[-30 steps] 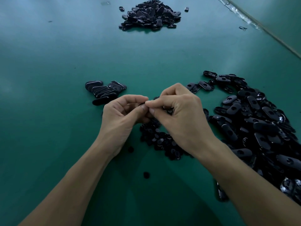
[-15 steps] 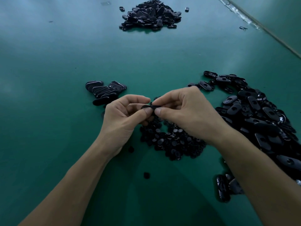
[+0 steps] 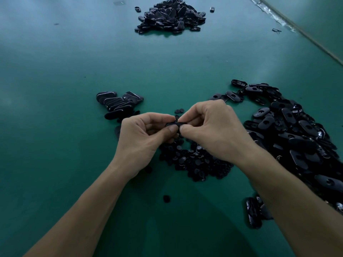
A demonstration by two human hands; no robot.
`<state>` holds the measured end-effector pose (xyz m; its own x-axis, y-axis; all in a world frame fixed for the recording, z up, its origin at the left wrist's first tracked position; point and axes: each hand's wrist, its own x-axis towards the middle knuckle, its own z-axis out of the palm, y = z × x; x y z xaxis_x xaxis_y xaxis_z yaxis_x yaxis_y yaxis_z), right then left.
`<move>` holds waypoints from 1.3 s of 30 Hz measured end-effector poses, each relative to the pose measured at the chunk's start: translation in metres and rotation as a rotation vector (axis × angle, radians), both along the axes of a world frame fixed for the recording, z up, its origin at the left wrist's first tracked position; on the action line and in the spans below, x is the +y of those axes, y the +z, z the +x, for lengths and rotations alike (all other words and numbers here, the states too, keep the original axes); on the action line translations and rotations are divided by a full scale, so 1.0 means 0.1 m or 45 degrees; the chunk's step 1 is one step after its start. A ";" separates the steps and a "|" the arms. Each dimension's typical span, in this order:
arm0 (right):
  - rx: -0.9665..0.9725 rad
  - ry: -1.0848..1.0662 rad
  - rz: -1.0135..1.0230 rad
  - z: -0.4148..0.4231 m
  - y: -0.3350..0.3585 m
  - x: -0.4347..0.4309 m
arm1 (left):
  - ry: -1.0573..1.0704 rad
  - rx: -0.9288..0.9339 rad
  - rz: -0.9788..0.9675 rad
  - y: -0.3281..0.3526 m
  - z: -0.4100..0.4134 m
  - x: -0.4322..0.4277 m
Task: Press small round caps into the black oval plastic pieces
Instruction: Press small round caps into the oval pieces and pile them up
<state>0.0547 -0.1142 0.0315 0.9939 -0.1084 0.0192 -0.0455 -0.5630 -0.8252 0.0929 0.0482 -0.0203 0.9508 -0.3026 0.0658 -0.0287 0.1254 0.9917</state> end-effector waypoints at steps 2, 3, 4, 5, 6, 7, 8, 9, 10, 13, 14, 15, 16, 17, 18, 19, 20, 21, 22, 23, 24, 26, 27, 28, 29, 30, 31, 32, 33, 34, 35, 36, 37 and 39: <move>0.000 0.000 0.002 0.00 0.01 -0.01 | 0.027 -0.007 -0.008 0.01 0.00 0.00; 0.001 0.008 0.001 0.00 0.01 -0.02 | 0.041 -0.014 -0.007 0.02 -0.01 0.00; 0.000 0.020 -0.002 0.00 0.01 -0.02 | 0.050 -0.025 -0.004 0.02 0.00 0.00; -0.003 0.031 -0.004 0.00 0.01 -0.03 | 0.055 -0.043 0.002 0.02 0.00 0.01; -0.006 0.040 -0.004 0.00 0.01 -0.03 | 0.059 -0.064 0.010 0.02 0.00 0.01; -0.007 0.047 0.001 0.00 0.01 -0.03 | 0.068 -0.087 0.022 0.01 0.00 0.01; -0.007 0.056 0.007 0.01 0.01 -0.03 | 0.079 -0.113 0.034 0.01 0.00 0.02; -0.009 0.066 0.010 0.02 0.02 -0.04 | 0.097 -0.146 0.049 0.00 0.00 0.02; -0.021 0.073 0.003 0.03 0.02 -0.05 | 0.127 -0.184 0.068 0.00 0.00 0.03; -0.088 0.011 -0.167 0.09 0.02 -0.12 | 0.322 -0.332 0.194 -0.02 0.03 0.07; -0.091 -0.045 -0.298 0.12 0.00 -0.18 | 0.400 -0.391 0.260 -0.02 0.06 0.10; -0.062 -0.107 -0.461 0.15 -0.04 -0.26 | 0.475 -0.446 0.328 -0.02 0.08 0.13; 0.013 -0.167 -0.636 0.17 -0.08 -0.35 | 0.542 -0.493 0.396 -0.01 0.10 0.15; 0.118 -0.217 -0.783 0.19 -0.11 -0.43 | 0.592 -0.532 0.459 -0.01 0.12 0.18; 0.227 -0.247 -0.874 0.20 -0.14 -0.50 | 0.625 -0.560 0.519 0.00 0.14 0.20; 0.318 -0.255 -0.917 0.21 -0.17 -0.55 | 0.648 -0.577 0.581 0.00 0.15 0.22; 0.380 -0.247 -0.930 0.20 -0.20 -0.59 | 0.669 -0.581 0.645 0.00 0.16 0.23; 0.409 -0.235 -0.930 0.20 -0.23 -0.61 | 0.692 -0.564 0.702 0.01 0.17 0.25; 0.404 -0.229 -0.923 0.19 -0.26 -0.62 | 0.708 -0.528 0.740 0.01 0.17 0.26; 0.375 -0.230 -0.917 0.18 -0.28 -0.63 | 0.718 -0.483 0.763 0.01 0.17 0.27; 0.334 -0.237 -0.914 0.18 -0.29 -0.63 | 0.723 -0.444 0.788 0.01 0.18 0.27; 0.254 -0.262 -0.927 0.17 -0.29 -0.63 | 0.727 -0.396 0.849 0.01 0.18 0.27; 0.223 -0.277 -0.939 0.18 -0.29 -0.64 | 0.730 -0.380 0.881 0.00 0.19 0.28; 0.200 -0.288 -0.952 0.19 -0.28 -0.64 | 0.734 -0.365 0.913 -0.01 0.20 0.29; 0.184 -0.291 -0.962 0.20 -0.27 -0.64 | 0.740 -0.348 0.943 -0.02 0.20 0.30; 0.171 -0.289 -0.969 0.21 -0.26 -0.65 | 0.746 -0.329 0.973 -0.03 0.21 0.30; 0.158 -0.281 -0.970 0.22 -0.25 -0.65 | 0.751 -0.317 1.006 -0.04 0.21 0.31; 0.150 -0.269 -0.969 0.23 -0.25 -0.65 | 0.752 -0.319 1.042 -0.05 0.22 0.31; 0.145 -0.257 -0.968 0.24 -0.24 -0.66 | 0.747 -0.339 1.077 -0.05 0.22 0.32; 0.139 -0.250 -0.968 0.25 -0.24 -0.66 | 0.741 -0.362 1.104 -0.06 0.22 0.32; 0.121 -0.249 -0.968 0.25 -0.24 -0.67 | 0.737 -0.377 1.122 -0.06 0.22 0.33; 0.092 -0.253 -0.967 0.26 -0.24 -0.68 | 0.733 -0.381 1.132 -0.07 0.23 0.33; 0.055 -0.260 -0.964 0.26 -0.23 -0.68 | 0.731 -0.378 1.136 -0.07 0.23 0.33; -0.005 -0.272 -0.946 0.26 -0.22 -0.68 | 0.736 -0.378 1.128 -0.09 0.24 0.34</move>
